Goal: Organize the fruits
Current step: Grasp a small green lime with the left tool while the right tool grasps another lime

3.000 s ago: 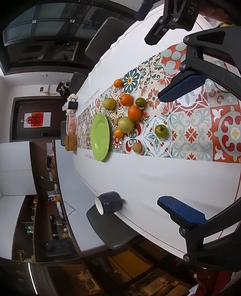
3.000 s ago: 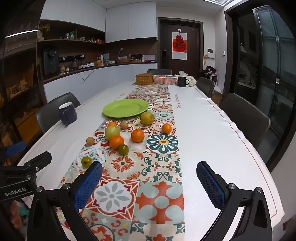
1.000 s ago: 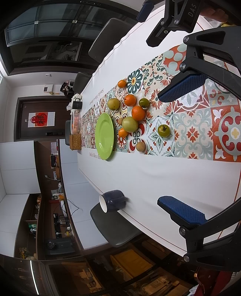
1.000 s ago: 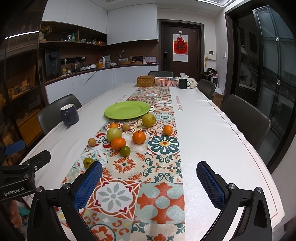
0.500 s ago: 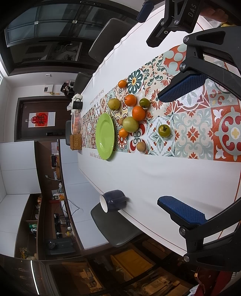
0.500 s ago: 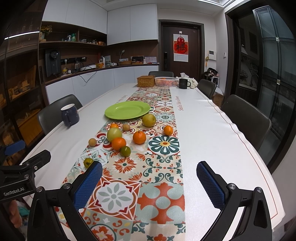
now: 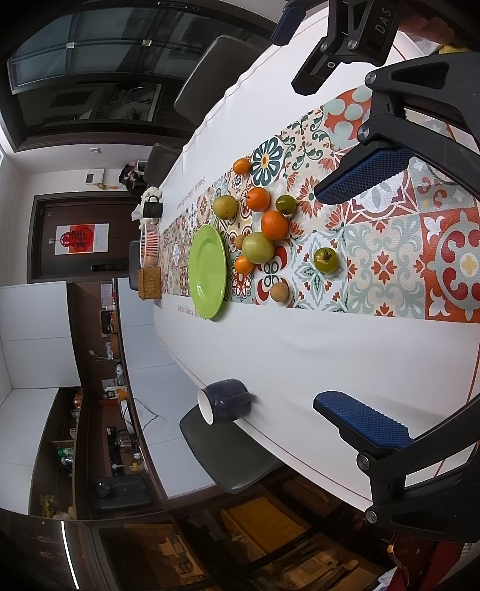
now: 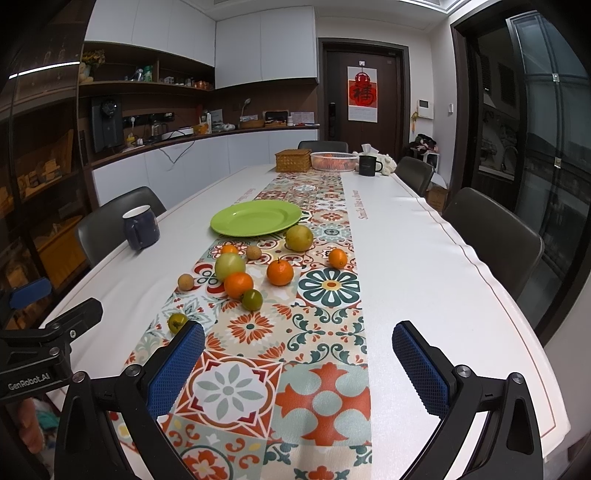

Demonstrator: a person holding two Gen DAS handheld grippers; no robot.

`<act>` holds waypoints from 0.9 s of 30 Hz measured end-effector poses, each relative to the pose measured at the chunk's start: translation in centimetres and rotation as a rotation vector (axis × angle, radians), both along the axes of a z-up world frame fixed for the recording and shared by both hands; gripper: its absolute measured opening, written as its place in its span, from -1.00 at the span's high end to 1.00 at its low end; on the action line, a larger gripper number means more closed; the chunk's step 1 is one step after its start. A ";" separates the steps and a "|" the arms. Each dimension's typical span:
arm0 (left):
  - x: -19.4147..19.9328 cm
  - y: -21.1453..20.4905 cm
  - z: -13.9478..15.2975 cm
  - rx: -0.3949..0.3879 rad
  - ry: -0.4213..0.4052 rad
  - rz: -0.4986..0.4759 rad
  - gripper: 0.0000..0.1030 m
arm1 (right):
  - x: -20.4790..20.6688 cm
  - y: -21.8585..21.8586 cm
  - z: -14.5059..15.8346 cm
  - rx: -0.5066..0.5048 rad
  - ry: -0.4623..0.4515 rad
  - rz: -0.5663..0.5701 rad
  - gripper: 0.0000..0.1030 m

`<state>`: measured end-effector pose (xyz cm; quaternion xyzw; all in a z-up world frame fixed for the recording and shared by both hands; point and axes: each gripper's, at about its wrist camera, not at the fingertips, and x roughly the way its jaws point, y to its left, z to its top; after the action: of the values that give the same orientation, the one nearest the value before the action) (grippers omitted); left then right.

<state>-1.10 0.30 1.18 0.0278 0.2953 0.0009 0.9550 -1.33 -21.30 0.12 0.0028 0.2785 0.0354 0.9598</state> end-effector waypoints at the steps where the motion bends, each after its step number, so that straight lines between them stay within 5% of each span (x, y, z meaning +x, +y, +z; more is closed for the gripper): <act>1: 0.1 0.0 0.0 0.000 0.002 -0.001 -1.00 | 0.0 0.1 0.0 0.000 0.003 0.002 -0.99; 9: 1.9 -0.2 -1.2 0.007 0.041 -0.007 -1.00 | 1.9 0.7 -1.1 0.002 0.046 0.040 -0.99; 17: 4.5 -0.5 -3.0 0.012 0.110 -0.022 -0.70 | 4.8 1.9 -2.8 -0.017 0.108 0.111 -0.97; 27: 8.3 -1.3 -5.8 -0.011 0.236 -0.088 -0.41 | 8.9 3.7 -5.1 -0.072 0.203 0.213 -0.57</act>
<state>7.21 -1.04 -4.64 0.0356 0.4040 -0.0456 0.9129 7.60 -17.59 -5.00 -0.0576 0.3741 0.1267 0.9169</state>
